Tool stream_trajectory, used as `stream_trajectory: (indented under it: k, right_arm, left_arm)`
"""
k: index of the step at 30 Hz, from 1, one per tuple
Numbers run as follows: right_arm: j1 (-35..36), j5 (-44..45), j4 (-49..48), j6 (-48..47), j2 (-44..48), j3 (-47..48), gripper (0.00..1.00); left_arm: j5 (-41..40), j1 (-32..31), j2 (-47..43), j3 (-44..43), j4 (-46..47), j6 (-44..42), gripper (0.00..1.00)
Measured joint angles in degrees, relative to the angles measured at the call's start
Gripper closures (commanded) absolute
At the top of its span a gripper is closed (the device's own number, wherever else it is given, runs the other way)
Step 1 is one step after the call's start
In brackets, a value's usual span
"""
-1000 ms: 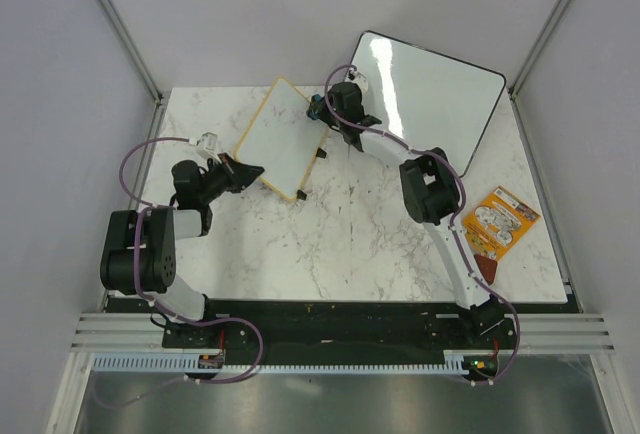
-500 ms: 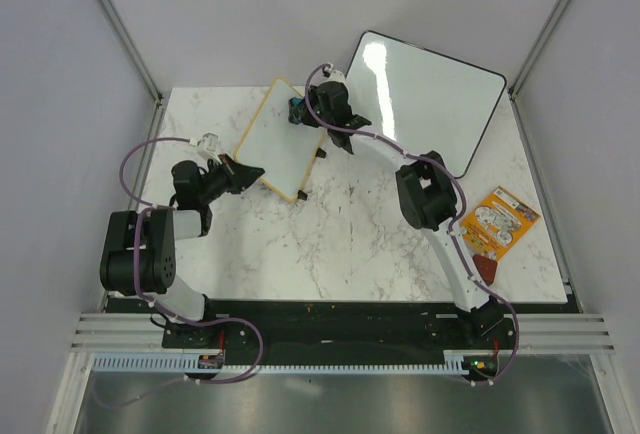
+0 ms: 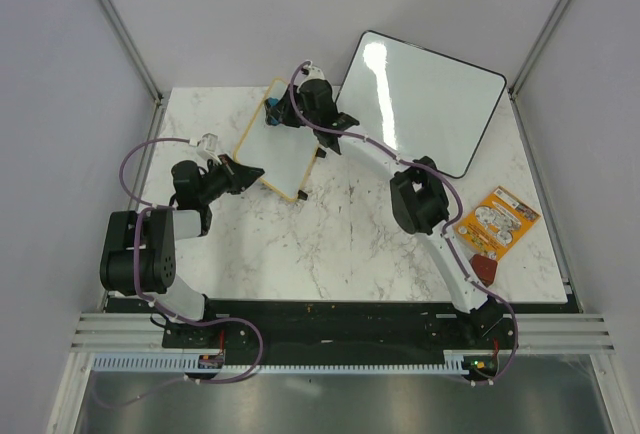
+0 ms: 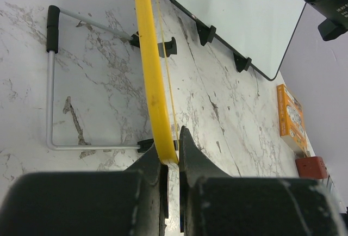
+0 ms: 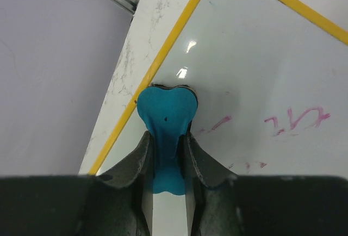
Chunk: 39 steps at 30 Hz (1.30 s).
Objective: Erase the whiteboard
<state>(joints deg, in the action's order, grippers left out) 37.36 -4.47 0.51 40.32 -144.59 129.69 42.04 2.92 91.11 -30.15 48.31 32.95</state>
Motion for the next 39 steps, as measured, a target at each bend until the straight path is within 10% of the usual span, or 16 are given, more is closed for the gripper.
stream_trajectory:
  k: [39]
  right_arm:
    - [-2.69,-3.91,12.13,-6.05,-1.60,2.93,1.00]
  left_arm:
    - [0.33,-0.66,-0.22,0.11,-1.42,0.85,0.98]
